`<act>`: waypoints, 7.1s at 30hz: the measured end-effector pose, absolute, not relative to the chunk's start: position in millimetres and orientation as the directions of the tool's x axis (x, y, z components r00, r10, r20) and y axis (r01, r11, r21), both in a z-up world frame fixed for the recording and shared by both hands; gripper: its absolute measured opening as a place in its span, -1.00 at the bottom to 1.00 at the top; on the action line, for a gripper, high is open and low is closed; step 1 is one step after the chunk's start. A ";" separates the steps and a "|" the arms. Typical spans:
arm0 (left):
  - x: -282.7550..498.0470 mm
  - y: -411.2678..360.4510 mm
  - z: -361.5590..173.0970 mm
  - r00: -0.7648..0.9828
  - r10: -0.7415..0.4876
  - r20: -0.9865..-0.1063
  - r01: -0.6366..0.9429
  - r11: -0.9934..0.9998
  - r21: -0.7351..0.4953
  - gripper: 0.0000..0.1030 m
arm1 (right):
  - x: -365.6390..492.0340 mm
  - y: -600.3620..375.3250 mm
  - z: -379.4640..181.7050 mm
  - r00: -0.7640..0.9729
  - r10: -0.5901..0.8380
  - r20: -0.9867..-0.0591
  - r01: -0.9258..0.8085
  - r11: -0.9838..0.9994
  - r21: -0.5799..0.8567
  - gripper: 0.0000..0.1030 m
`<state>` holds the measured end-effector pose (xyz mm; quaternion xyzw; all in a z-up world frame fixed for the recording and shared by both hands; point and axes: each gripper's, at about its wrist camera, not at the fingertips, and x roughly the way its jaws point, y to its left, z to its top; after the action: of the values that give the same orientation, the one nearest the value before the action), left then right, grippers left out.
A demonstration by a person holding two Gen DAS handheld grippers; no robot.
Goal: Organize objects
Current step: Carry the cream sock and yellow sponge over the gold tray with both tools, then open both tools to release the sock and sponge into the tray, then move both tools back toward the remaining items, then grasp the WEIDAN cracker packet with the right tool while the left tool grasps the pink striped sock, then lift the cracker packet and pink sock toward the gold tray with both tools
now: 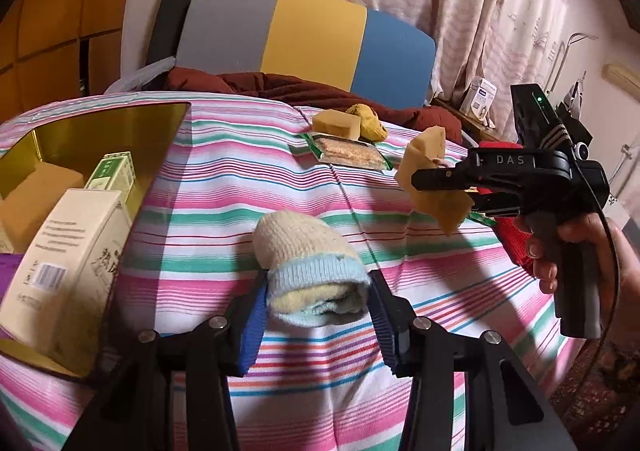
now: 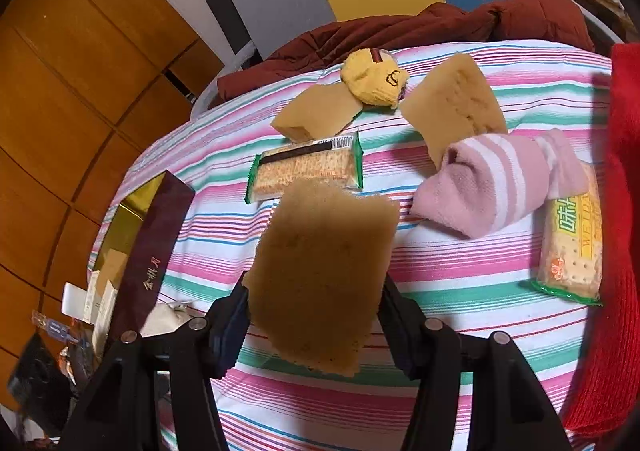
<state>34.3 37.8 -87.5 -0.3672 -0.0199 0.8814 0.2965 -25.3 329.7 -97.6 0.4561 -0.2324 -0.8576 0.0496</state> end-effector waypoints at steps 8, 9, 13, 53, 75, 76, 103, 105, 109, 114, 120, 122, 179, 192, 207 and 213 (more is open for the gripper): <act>43.7 26.2 -76.8 -0.548 0.577 -0.606 -0.513 -0.804 -0.302 -0.10 | -24.2 322.6 -95.0 -0.590 -0.294 -0.752 -0.101 -0.898 0.429 0.16; 44.1 23.4 -72.4 -0.552 0.584 -0.596 -0.508 -0.802 -0.315 -0.10 | -24.0 322.2 -94.5 -0.591 -0.297 -0.750 -0.097 -0.897 0.431 0.16; 43.8 13.6 -59.8 -0.558 0.606 -0.567 -0.496 -0.791 -0.358 -0.10 | -24.1 317.0 -92.7 -0.590 -0.301 -0.749 -0.078 -0.902 0.424 0.16; -93.7 -173.2 -32.0 -0.753 0.325 -0.572 -0.139 -0.928 -0.345 -0.09 | -140.2 71.8 -50.3 -0.558 -0.335 -0.759 0.215 -0.942 0.257 0.28; -51.3 -147.9 -35.1 -0.749 0.295 -0.593 -0.085 -0.931 -0.355 1.00 | -100.6 99.5 -25.8 -0.676 -0.264 -0.688 0.161 -0.964 0.212 0.67; -48.4 -145.9 -34.8 -0.749 0.294 -0.594 -0.085 -0.931 -0.355 1.00 | -98.5 100.1 -25.2 -0.676 -0.262 -0.688 0.158 -0.964 0.212 0.67; 25.6 -14.2 -34.9 -0.615 0.443 -0.652 -0.398 -0.889 -0.229 1.00 | -8.3 286.6 -69.6 -0.601 0.082 -0.795 -0.235 -0.969 0.077 0.67; 28.9 -7.0 -37.8 -0.601 0.444 -0.664 -0.414 -0.884 -0.217 1.00 | -7.6 312.5 -70.9 -0.586 0.179 -0.790 -0.301 -0.954 0.007 0.65; 33.4 3.0 -43.9 -0.576 0.447 -0.684 -0.434 -0.877 -0.207 1.00 | -8.6 362.3 -78.7 -0.551 0.268 -0.791 -0.417 -0.909 -0.018 0.43; 36.1 15.5 -50.6 -0.558 0.438 -0.705 -0.450 -0.873 -0.187 1.00 | -10.0 409.7 -97.0 -0.494 0.336 -0.802 -0.513 -0.857 -0.043 0.40; 36.0 30.4 -60.5 -0.531 0.435 -0.727 -0.462 -0.868 -0.182 1.00 | -19.8 425.9 -121.3 -0.435 0.330 -0.838 -0.496 -0.864 -0.083 0.48; 35.3 34.8 -63.5 -0.520 0.437 -0.734 -0.463 -0.866 -0.188 1.00 | -24.7 420.7 -121.6 -0.445 0.342 -0.828 -0.466 -0.878 -0.112 0.48; -64.9 257.6 -109.4 -0.442 0.496 -0.747 -0.819 -0.562 0.112 0.01 | -17.6 417.0 -122.9 -0.363 0.131 -0.923 -0.447 -0.893 0.049 -0.05; -49.4 201.7 -105.6 -0.498 0.496 -0.711 -0.750 -0.659 0.065 -0.20 | -18.8 414.6 -123.7 -0.384 0.140 -0.913 -0.449 -0.892 0.052 -0.04; -36.5 122.6 -105.2 -0.486 0.544 -0.684 -0.605 -0.774 -0.185 -0.20 | -22.5 374.0 -114.8 -0.467 0.094 -0.879 -0.286 -0.957 0.049 -0.07; -30.4 94.9 -111.7 -0.456 0.583 -0.673 -0.562 -0.775 -0.290 -0.21 | -21.6 355.6 -105.7 -0.528 0.054 -0.848 -0.208 -0.976 0.067 -0.07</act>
<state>-30.4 94.9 -111.7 -0.3994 -0.0131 0.8531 0.3353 -21.6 355.6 -105.7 0.4801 -0.0801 -0.8703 -0.0752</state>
